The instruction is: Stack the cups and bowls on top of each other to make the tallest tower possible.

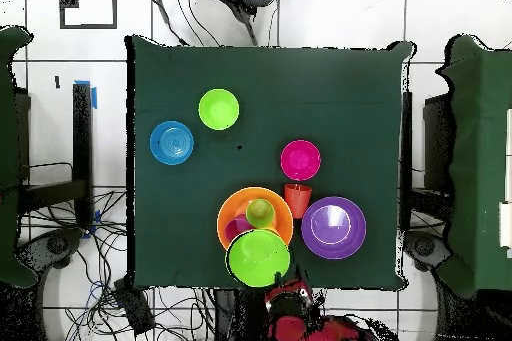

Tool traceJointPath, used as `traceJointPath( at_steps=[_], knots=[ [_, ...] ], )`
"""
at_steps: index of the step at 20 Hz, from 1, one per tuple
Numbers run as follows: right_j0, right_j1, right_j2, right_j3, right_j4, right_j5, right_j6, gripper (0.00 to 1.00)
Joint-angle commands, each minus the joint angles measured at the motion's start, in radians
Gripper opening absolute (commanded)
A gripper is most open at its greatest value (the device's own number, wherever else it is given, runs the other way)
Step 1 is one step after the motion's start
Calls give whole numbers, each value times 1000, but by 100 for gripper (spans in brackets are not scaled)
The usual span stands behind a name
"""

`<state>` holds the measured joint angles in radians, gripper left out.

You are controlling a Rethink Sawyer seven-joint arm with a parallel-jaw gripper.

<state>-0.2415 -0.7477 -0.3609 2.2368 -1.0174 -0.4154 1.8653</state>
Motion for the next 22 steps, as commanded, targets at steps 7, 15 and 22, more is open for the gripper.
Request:
traceJointPath(
  at_steps=[7,15,22],
  knots=[
    [36,44,16,-111,58,-20,39,100],
    [78,104,-12,-124,119,-67,29,100],
    [80,92,22,-122,90,-37,61,100]
  ],
)
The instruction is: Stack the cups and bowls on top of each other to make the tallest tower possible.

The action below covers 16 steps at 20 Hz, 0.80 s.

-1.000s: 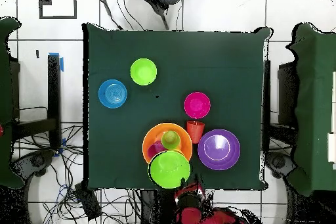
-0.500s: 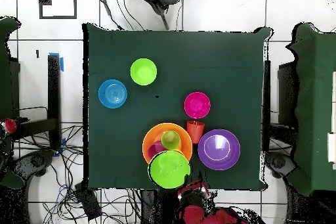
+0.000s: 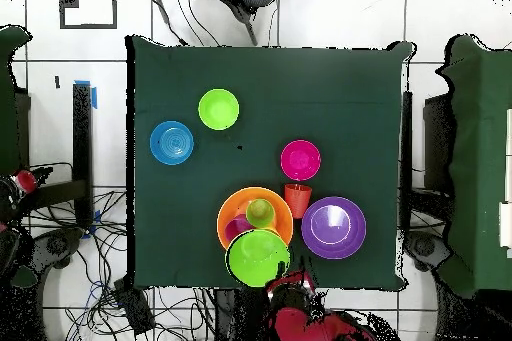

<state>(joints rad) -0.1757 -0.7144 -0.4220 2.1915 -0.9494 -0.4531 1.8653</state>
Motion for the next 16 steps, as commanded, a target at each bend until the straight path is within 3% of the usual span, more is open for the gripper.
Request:
traceJointPath(
  at_steps=[1,16],
  knots=[
    [13,61,85,-76,19,-1,63,100],
    [40,137,60,-98,57,-56,37,100]
  ],
)
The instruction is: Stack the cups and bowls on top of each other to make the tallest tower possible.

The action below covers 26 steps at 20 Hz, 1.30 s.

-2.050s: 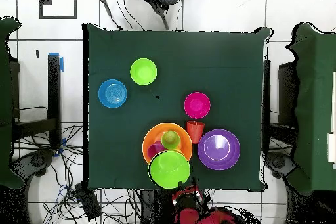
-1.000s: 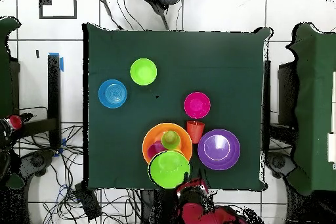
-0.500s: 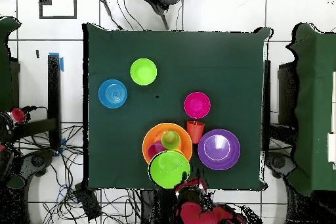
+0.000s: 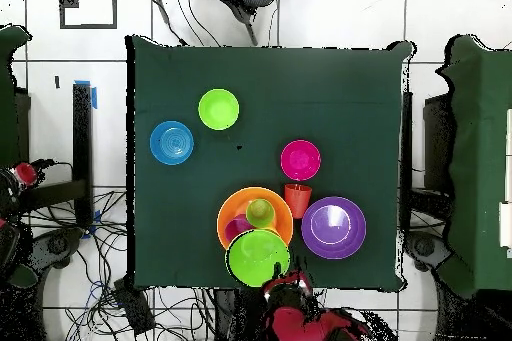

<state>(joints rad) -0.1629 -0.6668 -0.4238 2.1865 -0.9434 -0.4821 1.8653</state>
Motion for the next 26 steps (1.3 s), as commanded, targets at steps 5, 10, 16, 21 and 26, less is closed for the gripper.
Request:
traceJointPath(
  at_steps=[5,10,16,21,26],
  knots=[
    [29,139,61,-113,70,-38,35,100],
    [42,141,46,-114,76,-44,28,100],
    [58,148,32,-117,82,-45,30,100],
    [48,162,51,-119,67,-36,51,100],
    [57,173,44,-120,78,-42,47,100]
  ],
)
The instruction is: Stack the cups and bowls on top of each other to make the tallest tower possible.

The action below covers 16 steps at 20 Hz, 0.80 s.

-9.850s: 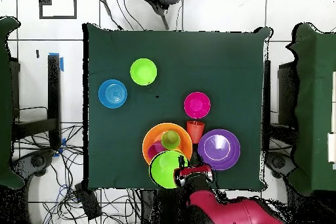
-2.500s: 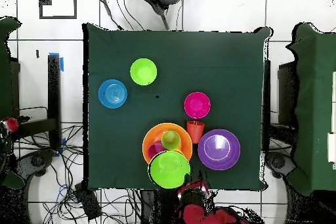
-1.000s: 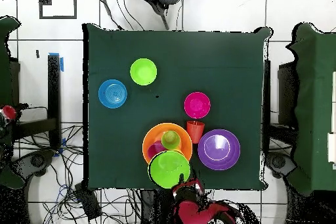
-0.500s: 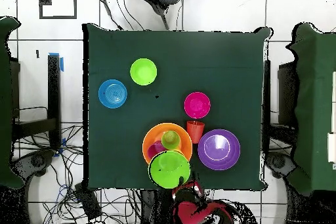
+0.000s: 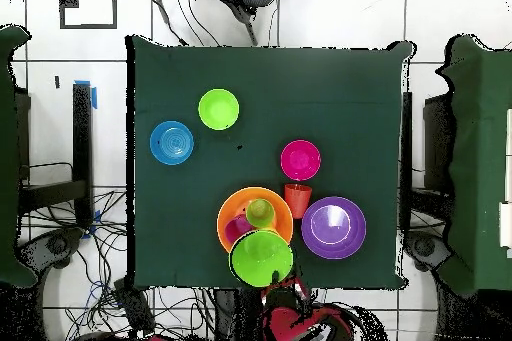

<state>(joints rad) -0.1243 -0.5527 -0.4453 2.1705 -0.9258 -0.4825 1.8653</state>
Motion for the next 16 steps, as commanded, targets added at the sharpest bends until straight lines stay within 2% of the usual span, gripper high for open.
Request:
traceJointPath(
  at_steps=[1,16],
  knots=[
    [22,65,61,-104,66,-47,44,100],
    [26,66,58,-107,68,-41,47,100]
  ],
)
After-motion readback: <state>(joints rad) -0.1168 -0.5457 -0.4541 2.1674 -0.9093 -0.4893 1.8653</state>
